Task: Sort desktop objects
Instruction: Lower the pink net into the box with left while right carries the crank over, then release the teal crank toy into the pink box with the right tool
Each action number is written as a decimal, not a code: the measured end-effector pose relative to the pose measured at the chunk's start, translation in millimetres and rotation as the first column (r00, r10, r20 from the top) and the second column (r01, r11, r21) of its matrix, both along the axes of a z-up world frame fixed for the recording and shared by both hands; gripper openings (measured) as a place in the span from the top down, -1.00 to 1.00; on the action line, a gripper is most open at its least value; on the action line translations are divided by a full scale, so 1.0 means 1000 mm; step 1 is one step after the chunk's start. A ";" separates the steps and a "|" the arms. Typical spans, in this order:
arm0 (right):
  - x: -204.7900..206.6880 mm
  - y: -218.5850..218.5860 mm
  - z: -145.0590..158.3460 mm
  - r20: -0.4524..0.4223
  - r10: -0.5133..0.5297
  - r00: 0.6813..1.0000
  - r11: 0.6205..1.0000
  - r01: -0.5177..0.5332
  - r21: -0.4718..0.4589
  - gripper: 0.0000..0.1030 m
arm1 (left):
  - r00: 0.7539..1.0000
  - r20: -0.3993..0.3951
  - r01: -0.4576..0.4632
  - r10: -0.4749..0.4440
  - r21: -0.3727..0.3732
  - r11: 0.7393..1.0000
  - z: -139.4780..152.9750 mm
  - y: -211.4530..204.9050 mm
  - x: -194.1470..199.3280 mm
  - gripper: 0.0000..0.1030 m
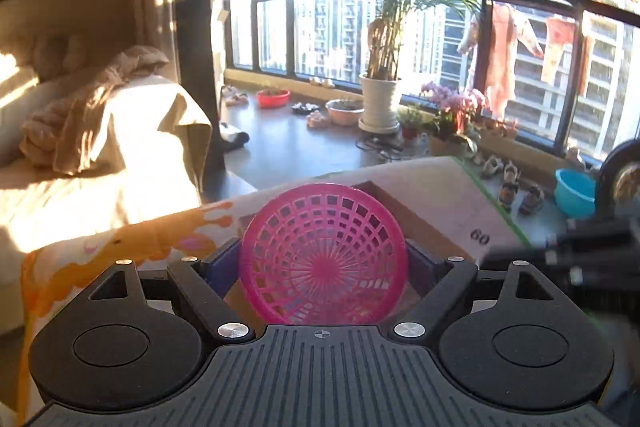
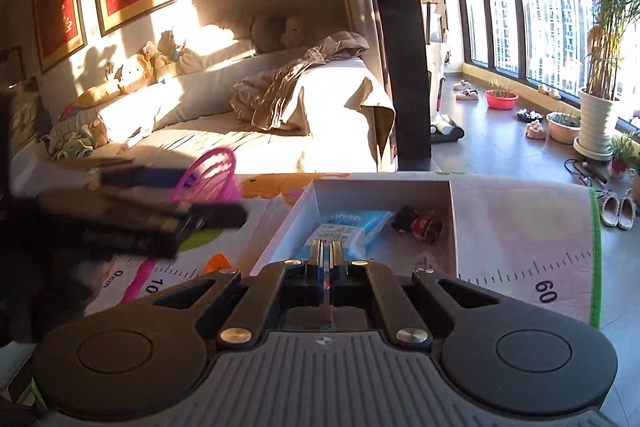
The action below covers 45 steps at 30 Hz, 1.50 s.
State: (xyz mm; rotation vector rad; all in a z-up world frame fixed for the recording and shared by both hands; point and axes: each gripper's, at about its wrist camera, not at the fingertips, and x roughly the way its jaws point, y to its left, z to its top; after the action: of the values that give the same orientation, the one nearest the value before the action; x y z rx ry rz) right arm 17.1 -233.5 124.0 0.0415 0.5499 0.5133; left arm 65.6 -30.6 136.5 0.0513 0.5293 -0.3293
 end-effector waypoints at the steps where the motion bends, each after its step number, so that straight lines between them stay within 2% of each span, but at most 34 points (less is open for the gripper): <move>1: 0.001 0.001 -0.007 -0.023 0.004 1.000 1.000 -0.004 -0.008 0.95 | 1.000 -0.011 -0.004 0.004 -0.018 1.000 0.000 -0.004 0.017 -0.72; 4: 0.000 0.009 -0.031 -0.058 -0.010 0.998 0.997 0.006 -0.079 0.95 | 0.999 -0.054 -0.003 0.001 -0.030 1.000 -0.005 -0.013 0.056 -0.86; 7: -0.001 0.010 -0.051 -0.096 -0.010 0.995 0.993 -0.001 -0.116 0.90 | 0.998 -0.063 -0.015 0.012 -0.039 0.999 -0.008 -0.011 0.067 -0.87; 10: 0.003 0.013 -0.067 -0.144 0.003 0.990 0.993 -0.020 -0.116 0.74 | 0.997 -0.067 -0.035 0.034 -0.025 0.999 -0.012 0.000 0.058 -0.92; 12: 0.009 0.019 -0.077 -0.172 0.015 0.985 0.993 -0.036 -0.116 0.45 | 0.995 -0.076 -0.058 0.058 0.000 0.998 -0.019 0.008 0.048 -0.93; 13: 0.011 0.023 -0.082 -0.183 0.025 0.983 0.993 -0.046 -0.113 0.40 | 0.995 -0.084 -0.060 0.060 0.011 0.998 -0.024 0.012 0.044 -0.93; 16: 0.016 0.042 -0.096 -0.206 0.064 0.977 0.987 -0.092 -0.130 0.39 | 0.993 -0.110 -0.048 0.051 0.033 0.998 -0.036 0.017 0.030 -0.94; 19: 0.021 0.062 -0.110 -0.198 0.060 0.978 0.973 -0.101 -0.207 0.42 | 0.989 -0.135 -0.052 0.057 0.035 0.998 -0.045 0.021 0.020 -0.94; 20: 0.020 0.065 -0.111 -0.175 0.054 0.983 0.970 -0.093 -0.223 0.56 | 0.989 -0.140 -0.053 0.055 0.024 0.998 -0.046 0.023 0.016 -0.94; 21: 0.019 0.067 -0.110 -0.164 0.052 0.985 0.965 -0.092 -0.244 0.79 | 0.988 -0.145 -0.053 0.054 0.011 0.999 -0.048 0.026 0.012 -0.94; 25: 0.002 0.056 -0.091 -0.129 0.035 0.991 0.960 -0.070 -0.273 0.79 | 0.987 -0.155 -0.049 0.044 -0.023 0.999 -0.057 0.037 -0.010 -0.95; 29: -0.016 0.029 -0.042 -0.034 0.005 0.999 0.970 -0.014 -0.243 0.79 | 0.986 -0.161 -0.045 0.039 -0.036 0.998 -0.067 0.043 -0.032 -0.96; 32: -0.001 0.019 -0.009 0.028 -0.045 0.999 0.976 0.050 -0.213 0.79 | 0.988 -0.154 -0.026 0.023 -0.022 0.999 -0.073 0.034 -0.042 -0.97; 35: 0.030 0.021 0.000 0.045 -0.100 0.994 0.966 0.108 -0.233 0.71 | 0.990 -0.140 -0.015 0.016 0.009 1.000 -0.076 0.026 -0.048 -0.97; 37: 0.049 0.025 0.000 0.019 -0.108 0.994 0.970 0.109 -0.218 0.68 | 0.990 -0.141 -0.018 0.019 0.006 1.000 -0.076 0.028 -0.052 -0.98; 40: 0.069 0.036 -0.008 -0.081 -0.060 0.995 0.990 0.050 -0.130 0.61 | 0.987 -0.157 -0.037 0.033 -0.022 0.999 -0.079 0.035 -0.056 -0.99; 41: 0.077 0.041 -0.013 -0.108 -0.064 0.992 0.993 0.052 -0.109 0.54 | 0.986 -0.163 -0.039 0.034 -0.031 0.999 -0.080 0.036 -0.056 -0.99; 45: 0.116 0.061 -0.044 -0.223 -0.099 0.970 0.994 0.088 -0.060 0.50 | 0.983 -0.183 -0.025 0.013 -0.061 0.998 -0.084 0.037 -0.060 -0.99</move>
State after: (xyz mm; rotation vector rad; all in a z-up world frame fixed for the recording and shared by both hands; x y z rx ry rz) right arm 132.8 -172.0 80.5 0.0788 0.7793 0.4048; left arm 6.0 6.7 52.1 -0.0459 0.7007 -0.3340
